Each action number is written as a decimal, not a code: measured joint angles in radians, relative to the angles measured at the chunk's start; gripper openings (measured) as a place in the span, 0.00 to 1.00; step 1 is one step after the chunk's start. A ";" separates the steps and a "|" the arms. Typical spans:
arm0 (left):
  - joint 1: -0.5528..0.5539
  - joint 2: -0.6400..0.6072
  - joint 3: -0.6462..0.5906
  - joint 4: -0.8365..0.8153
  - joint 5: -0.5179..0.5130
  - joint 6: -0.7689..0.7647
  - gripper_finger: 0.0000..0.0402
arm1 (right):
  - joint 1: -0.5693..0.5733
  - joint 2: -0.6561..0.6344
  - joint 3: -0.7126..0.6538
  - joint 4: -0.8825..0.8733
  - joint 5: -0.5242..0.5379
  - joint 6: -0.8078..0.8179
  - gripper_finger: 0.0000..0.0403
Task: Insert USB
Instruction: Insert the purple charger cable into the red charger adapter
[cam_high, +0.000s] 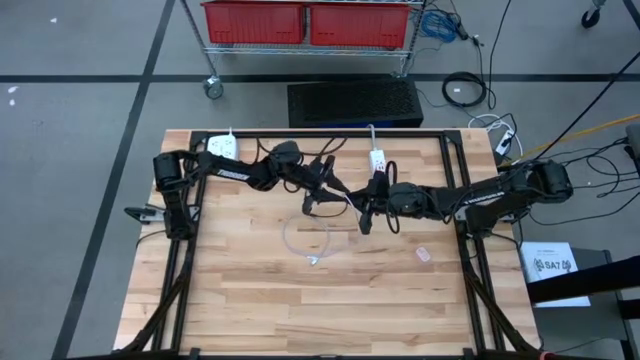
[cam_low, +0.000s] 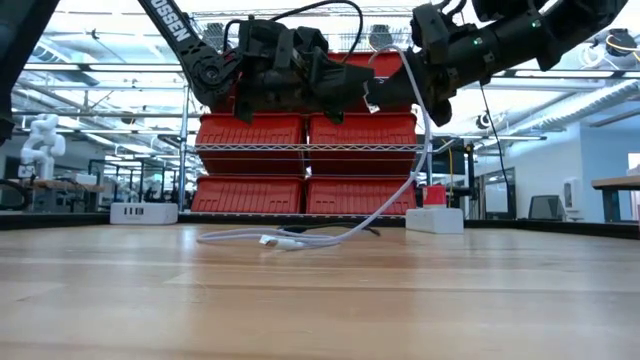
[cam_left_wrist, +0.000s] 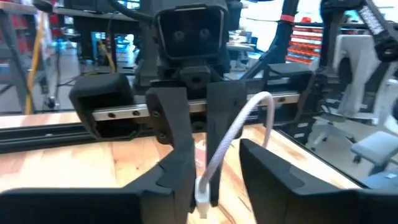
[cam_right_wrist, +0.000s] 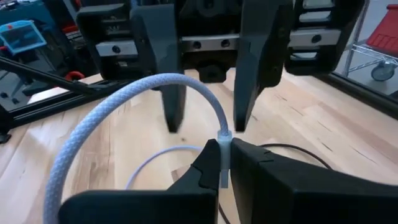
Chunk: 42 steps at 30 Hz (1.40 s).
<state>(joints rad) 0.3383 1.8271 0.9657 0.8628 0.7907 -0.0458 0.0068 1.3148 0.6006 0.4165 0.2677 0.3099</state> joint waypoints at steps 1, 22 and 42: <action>-0.001 0.000 0.000 0.000 -0.013 0.001 0.30 | -0.007 0.000 0.000 -0.001 -0.017 0.000 0.00; 0.024 -0.002 -0.009 -0.031 -0.216 -0.059 0.02 | -0.145 -0.150 0.000 -0.348 -0.037 -0.064 0.25; -0.036 -0.004 -0.010 0.022 -0.827 -0.332 0.02 | 0.036 -0.223 -0.030 -0.272 0.388 -0.039 0.40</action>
<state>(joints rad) 0.3023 1.8233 0.9562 0.8845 -0.0358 -0.3778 0.0425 1.0922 0.5705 0.1447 0.6555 0.2713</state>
